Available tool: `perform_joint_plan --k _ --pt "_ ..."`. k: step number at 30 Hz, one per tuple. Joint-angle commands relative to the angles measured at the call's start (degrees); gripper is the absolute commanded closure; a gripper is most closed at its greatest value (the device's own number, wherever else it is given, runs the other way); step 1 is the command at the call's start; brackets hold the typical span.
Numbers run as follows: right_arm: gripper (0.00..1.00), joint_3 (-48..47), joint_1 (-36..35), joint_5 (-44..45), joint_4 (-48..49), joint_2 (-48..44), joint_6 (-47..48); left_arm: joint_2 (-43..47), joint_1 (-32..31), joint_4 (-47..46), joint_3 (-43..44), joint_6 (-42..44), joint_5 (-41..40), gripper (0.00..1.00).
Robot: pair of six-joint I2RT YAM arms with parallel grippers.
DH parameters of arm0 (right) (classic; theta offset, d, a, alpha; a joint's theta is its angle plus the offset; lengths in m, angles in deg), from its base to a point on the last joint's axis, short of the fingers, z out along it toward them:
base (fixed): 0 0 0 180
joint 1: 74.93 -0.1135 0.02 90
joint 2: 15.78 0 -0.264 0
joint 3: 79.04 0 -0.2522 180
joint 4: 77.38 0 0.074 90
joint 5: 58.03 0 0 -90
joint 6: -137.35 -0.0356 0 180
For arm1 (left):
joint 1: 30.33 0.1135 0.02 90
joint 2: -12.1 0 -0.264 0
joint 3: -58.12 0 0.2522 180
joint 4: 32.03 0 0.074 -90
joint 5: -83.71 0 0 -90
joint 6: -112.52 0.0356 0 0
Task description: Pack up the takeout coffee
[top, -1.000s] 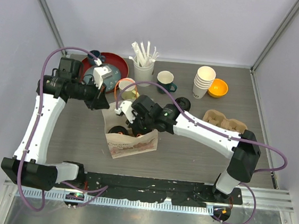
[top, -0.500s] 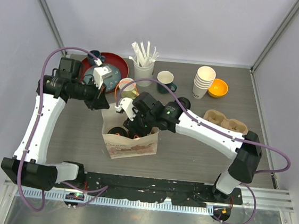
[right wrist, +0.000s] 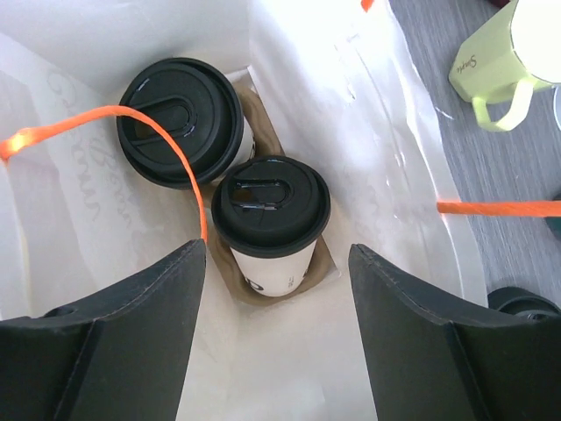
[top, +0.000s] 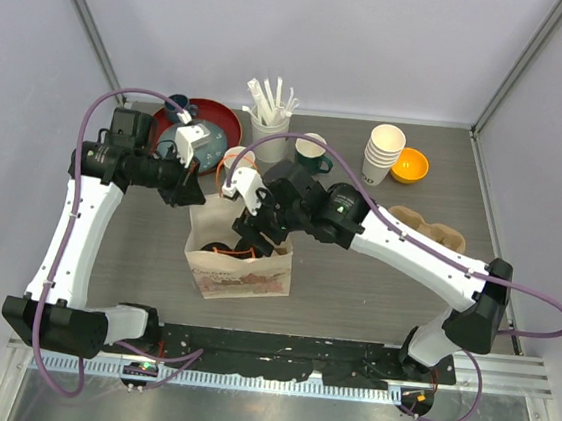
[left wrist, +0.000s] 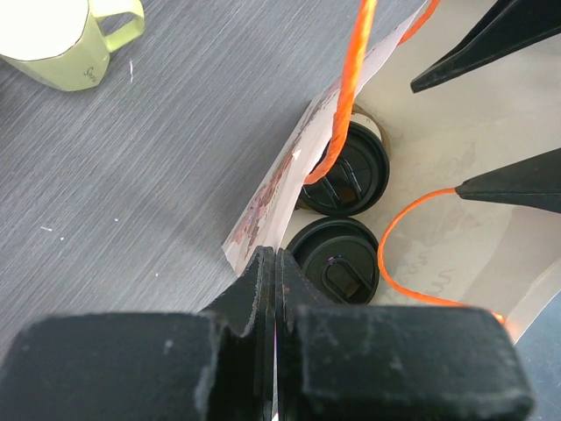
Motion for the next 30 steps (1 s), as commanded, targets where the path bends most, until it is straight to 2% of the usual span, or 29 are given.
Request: perform_joint_plan --k 1,15,30 --pt "0.28 -2.73 0.19 0.71 1.85 -3.33 1.04 0.43 -0.24 -0.79 0.93 0.25 0.23 1.0" --pt "0.25 -3.7 0.19 -0.43 10.11 -9.84 -1.42 0.16 -0.5 -1.41 0.85 -0.01 0.31 1.0" --pt "0.25 -3.43 0.19 0.62 11.52 -13.0 -2.21 -0.28 -0.59 -1.67 0.76 -0.54 0.4 1.0"
